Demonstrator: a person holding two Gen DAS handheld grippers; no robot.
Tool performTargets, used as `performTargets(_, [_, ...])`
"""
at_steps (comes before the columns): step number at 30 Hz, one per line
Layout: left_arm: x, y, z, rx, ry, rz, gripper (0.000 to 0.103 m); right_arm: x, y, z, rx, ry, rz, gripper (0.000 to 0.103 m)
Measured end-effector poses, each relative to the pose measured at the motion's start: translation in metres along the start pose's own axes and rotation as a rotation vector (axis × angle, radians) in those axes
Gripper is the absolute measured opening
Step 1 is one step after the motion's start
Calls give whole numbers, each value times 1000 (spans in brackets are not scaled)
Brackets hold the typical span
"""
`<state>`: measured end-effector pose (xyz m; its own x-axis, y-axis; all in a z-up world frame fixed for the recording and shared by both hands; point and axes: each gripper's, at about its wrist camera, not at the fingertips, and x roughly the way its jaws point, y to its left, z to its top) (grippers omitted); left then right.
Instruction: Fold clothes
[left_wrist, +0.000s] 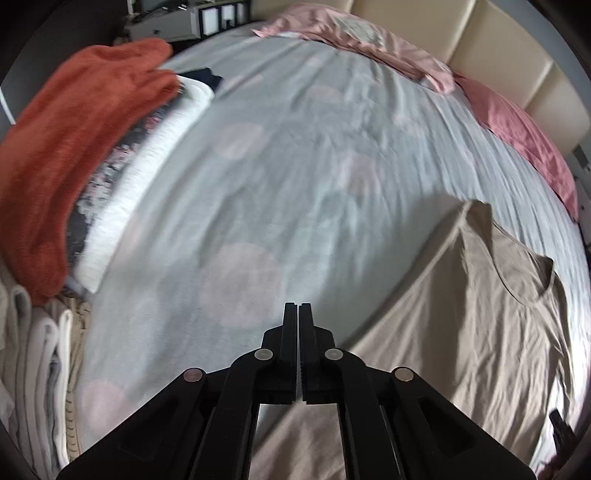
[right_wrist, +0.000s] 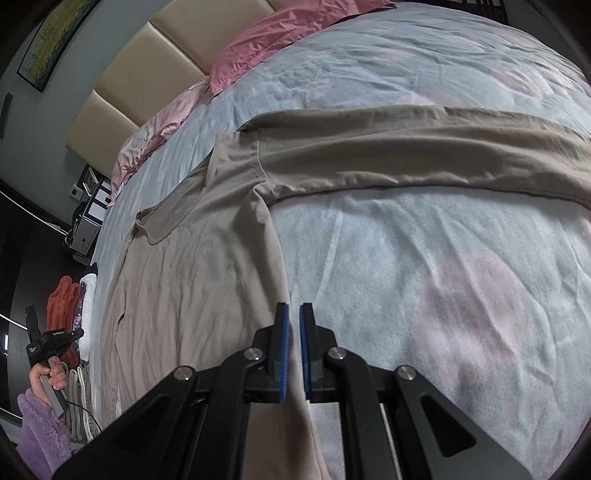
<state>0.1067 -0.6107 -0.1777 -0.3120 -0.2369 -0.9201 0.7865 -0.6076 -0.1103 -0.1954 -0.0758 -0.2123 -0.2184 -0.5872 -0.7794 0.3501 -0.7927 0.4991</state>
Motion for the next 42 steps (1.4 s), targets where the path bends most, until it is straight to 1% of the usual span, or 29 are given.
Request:
performTargets(2, [3, -2, 1, 43, 35, -42, 20, 3, -1, 4, 5, -1, 8, 7])
performTargets(3, [4, -3, -4, 67, 50, -51, 35, 5, -2, 5, 9, -1, 12, 8])
performTargets(4, [5, -5, -9, 90, 65, -60, 39, 6, -3, 7, 16, 1, 18, 8])
performTargets(7, [10, -9, -25, 148, 106, -70, 41, 9, -5, 8, 37, 12, 44, 7])
performTargets(8, [13, -9, -30, 163, 109, -55, 42, 10, -5, 8, 40, 15, 48, 8])
performTargets(9, [17, -9, -36, 173, 114, -34, 42, 10, -5, 8, 42, 18, 51, 8])
performTargets(11, [27, -6, -45, 160, 140, 0, 42, 9, -4, 7, 42, 19, 57, 8])
performTargets(12, [27, -7, -48, 160, 132, -6, 34, 9, -3, 6, 40, 19, 59, 8])
performTargets(13, [27, -8, -51, 161, 123, -12, 15, 8, -2, 6, 38, 18, 60, 8])
performTargets(14, [26, -12, -52, 167, 122, -18, 5, 7, -1, 5, 34, 17, 59, 8])
performTargets(16, [20, -22, -54, 189, 98, 8, 2, 6, -1, 5, 31, 17, 55, 8])
performTargets(17, [18, -26, -54, 201, 82, 26, 2, 5, -1, 4, 31, 17, 54, 8])
performTargets(20, [13, -31, -48, 197, 54, 62, 1, 3, -2, 4, 36, 14, 48, 7])
performTargets(26, [6, -20, -11, 134, -6, 134, 1, 5, -6, 4, 48, 20, 44, 8])
performTargets(32, [11, 5, 34, 108, -54, 275, 1, 12, -7, 6, 46, 36, 43, 7])
performTargets(34, [18, 12, 45, 96, -57, 307, 1, 15, -9, 7, 51, 40, 45, 8])
performTargets(36, [30, 15, 50, 101, -26, 324, 2, 18, -10, 9, 55, 40, 50, 7])
performTargets(38, [44, 15, 52, 115, 14, 340, 6, 20, -11, 11, 55, 39, 51, 8])
performTargets(40, [50, 18, 51, 113, 37, 329, 7, 21, -11, 12, 56, 39, 54, 8])
performTargets(41, [50, 22, 50, 101, 41, 306, 7, 22, -12, 12, 58, 39, 57, 7])
performTargets(42, [47, 27, 49, 85, 41, 289, 18, 22, -12, 12, 60, 39, 60, 8])
